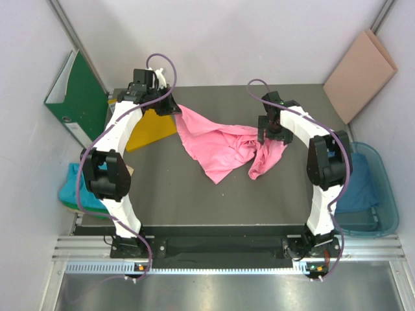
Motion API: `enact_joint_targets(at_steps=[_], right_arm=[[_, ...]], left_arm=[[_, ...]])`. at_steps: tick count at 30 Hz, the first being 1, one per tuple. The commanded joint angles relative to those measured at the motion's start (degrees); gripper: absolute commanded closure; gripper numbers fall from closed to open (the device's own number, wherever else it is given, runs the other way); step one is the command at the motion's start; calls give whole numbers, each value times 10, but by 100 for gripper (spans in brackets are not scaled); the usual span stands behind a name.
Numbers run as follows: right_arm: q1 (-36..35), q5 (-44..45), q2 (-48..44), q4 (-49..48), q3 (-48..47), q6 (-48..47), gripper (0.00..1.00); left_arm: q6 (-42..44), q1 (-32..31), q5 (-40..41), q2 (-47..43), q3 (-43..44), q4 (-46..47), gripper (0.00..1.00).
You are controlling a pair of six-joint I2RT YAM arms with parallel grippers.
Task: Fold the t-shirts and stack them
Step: Flatten out the tshirt
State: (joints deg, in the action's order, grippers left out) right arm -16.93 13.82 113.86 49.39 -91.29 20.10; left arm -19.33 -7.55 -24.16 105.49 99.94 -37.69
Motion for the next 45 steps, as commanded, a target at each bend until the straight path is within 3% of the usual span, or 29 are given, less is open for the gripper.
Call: enact_joint_targets(at_steps=[1, 20, 23, 24, 29, 30, 31, 39, 45], right_arm=[[11, 1, -38, -16, -29, -1, 15], [21, -24, -3, -17, -33, -5, 15], [21, -20, 0, -22, -30, -2, 33], [21, -20, 1, -22, -31, -1, 45], [24, -25, 7, -23, -35, -7, 81], [24, -26, 4, -24, -34, -8, 95], [24, -27, -8, -25, -33, -8, 99], [35, 40, -119, -12, -4, -53, 100], [93, 90, -188, 1, 44, -91, 100]], left_arm=[[11, 0, -6, -13, -2, 12, 100], [20, -4, -4, -1, 0, 5, 100], [21, -4, -4, 1, 0, 6, 100], [21, -4, -4, 0, 0, 6, 100], [21, -4, 3, -1, 2, 4, 100], [22, -4, 9, -4, 3, 1, 100], [22, -4, 24, -6, 4, 0, 100], [13, 16, 133, -53, 17, 0, 100], [-12, 52, 182, -83, 18, 13, 100]])
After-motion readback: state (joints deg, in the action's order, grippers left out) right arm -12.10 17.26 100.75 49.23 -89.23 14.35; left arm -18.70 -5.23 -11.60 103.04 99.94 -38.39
